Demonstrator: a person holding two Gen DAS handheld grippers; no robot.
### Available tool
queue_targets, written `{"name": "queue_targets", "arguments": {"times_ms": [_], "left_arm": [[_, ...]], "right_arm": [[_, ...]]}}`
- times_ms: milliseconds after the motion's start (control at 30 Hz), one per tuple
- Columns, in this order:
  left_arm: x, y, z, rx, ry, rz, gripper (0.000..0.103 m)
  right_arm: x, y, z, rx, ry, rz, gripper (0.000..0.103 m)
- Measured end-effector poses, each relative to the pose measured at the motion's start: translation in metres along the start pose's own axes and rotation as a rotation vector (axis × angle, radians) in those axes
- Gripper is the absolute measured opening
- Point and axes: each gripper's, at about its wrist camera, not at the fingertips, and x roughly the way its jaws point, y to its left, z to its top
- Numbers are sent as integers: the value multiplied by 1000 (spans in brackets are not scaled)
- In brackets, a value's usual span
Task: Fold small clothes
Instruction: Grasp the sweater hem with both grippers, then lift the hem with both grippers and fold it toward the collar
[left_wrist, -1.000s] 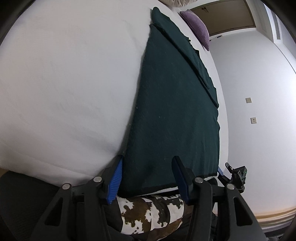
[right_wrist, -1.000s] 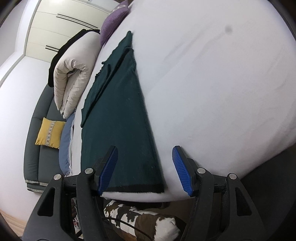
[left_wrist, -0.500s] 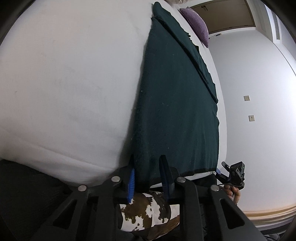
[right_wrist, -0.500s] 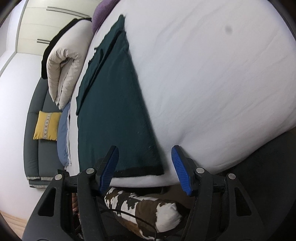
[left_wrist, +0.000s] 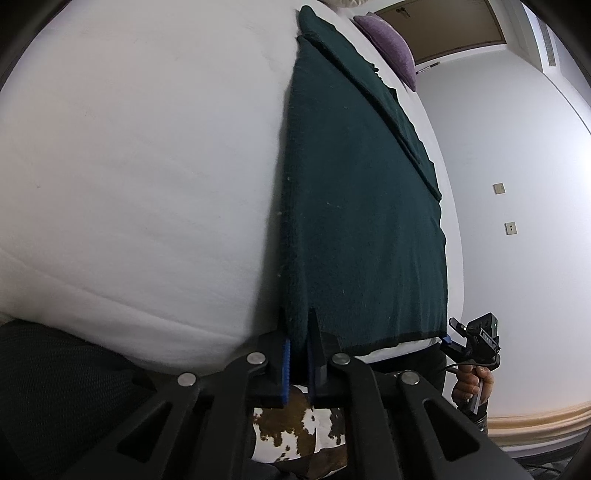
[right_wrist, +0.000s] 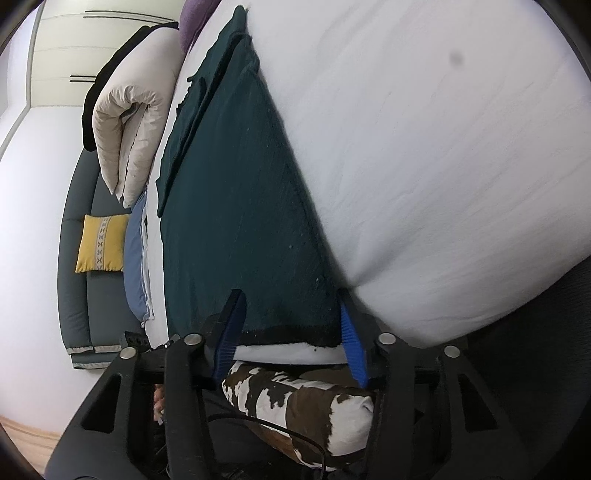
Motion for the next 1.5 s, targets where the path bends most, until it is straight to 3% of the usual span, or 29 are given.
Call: {"name": "queue_targets", "arguments": {"times_ms": [100, 167, 267, 667, 1000, 1167, 1500], "left_arm": [[1, -2, -1, -1, -7, 1, 7], [-1, -2, -1, -2, -12, 1, 7], [-3, -5, -2, -8, -25, 1, 7], [-22, -23, -5, 5, -98, -79, 6], [-47, -44, 12, -58, -207, -284, 6], [-60, -60, 40, -67, -282, -366, 6], [-60, -72, 128, -110, -380, -430, 6]], "right_arm": [[3, 0, 0, 10, -3, 6, 30], [4, 0, 1, 13, -8, 9, 13], [3, 0, -1, -2, -22, 15, 8], [-26, 25, 3, -88, -116, 67, 6], [-51, 75, 28, -183, -166, 149, 6], [-62, 110, 55, -213, -207, 187, 6], [-54, 167, 132, -227, -285, 221, 6]]}}
